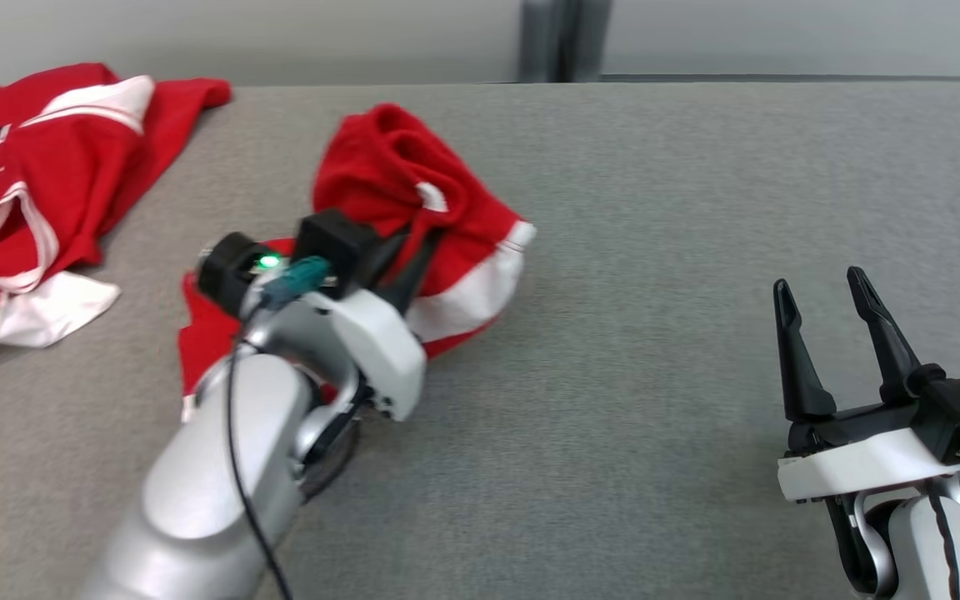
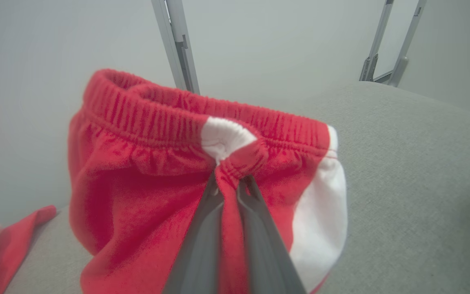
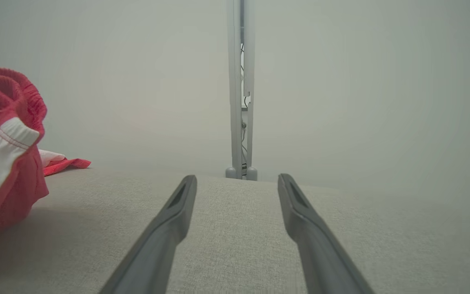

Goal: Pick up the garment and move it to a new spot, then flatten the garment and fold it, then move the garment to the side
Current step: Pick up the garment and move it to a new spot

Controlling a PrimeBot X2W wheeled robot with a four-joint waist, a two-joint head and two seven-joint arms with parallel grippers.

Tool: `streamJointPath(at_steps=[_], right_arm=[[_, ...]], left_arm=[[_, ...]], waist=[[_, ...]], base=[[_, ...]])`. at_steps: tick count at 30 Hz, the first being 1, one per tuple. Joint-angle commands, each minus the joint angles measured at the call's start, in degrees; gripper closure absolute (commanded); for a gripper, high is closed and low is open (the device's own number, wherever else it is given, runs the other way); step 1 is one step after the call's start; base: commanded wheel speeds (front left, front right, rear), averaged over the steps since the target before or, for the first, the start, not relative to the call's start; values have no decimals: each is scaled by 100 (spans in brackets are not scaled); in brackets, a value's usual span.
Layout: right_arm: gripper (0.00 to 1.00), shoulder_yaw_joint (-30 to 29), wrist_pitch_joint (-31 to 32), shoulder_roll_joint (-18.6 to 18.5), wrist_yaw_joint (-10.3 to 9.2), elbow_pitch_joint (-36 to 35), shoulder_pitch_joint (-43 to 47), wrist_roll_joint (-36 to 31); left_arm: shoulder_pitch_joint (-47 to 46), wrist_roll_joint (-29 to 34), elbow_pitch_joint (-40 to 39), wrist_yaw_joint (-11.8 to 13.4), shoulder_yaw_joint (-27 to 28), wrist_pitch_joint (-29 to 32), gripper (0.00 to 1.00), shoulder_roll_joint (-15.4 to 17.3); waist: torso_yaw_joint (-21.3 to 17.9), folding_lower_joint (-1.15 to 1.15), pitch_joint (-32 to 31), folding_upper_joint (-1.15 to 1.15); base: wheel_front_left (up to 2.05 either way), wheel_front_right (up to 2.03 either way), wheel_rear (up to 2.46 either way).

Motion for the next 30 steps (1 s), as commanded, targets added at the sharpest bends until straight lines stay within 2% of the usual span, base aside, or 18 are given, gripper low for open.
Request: streamJointPath(at_steps=[1,6,12,22,23,25,26,30], right_arm=[[0,-6,-6,-35,1,-14,15,34],[0,124,-6,-34,1,-11,-112,183],[0,316,-6,-32,1,37,-206,366],[0,458,-6,-31,1,94,-295,487],[0,465,-6,-32,1,99,-309,491],[0,474,-6,-32,1,119,-326,494],[0,483,-6,-32,1,134,-328,496],[0,470,-6,-33,1,170,-348,491]], left_arm=[[-118,-31,93,-11,-79,-32,100,-86],[-450,-119,707,-7,-559,-185,100,-426],[-872,-343,1463,-8,-1327,-383,100,-607],[-1339,-1017,2488,-9,-2245,-760,100,-754],[-1378,-1078,2576,-9,-2322,-809,75,-761],[-1418,-1287,2685,-9,-2454,-894,5,-769],[-1428,-1396,2696,-9,-2531,-924,0,-774],[-1458,-1723,2683,-9,-2741,-1041,0,-768]], waist=[[-287,0,0,0],[-787,0,116,0],[-1260,0,259,0],[-1611,0,351,0],[-1616,0,357,0],[-1611,0,363,0],[-1602,0,362,0],[-1526,0,353,0]], base=[[0,0,0],[0,0,0],[0,0,0],[0,0,0],[0,0,0],[0,0,0],[0,0,0],[0,0,0]])
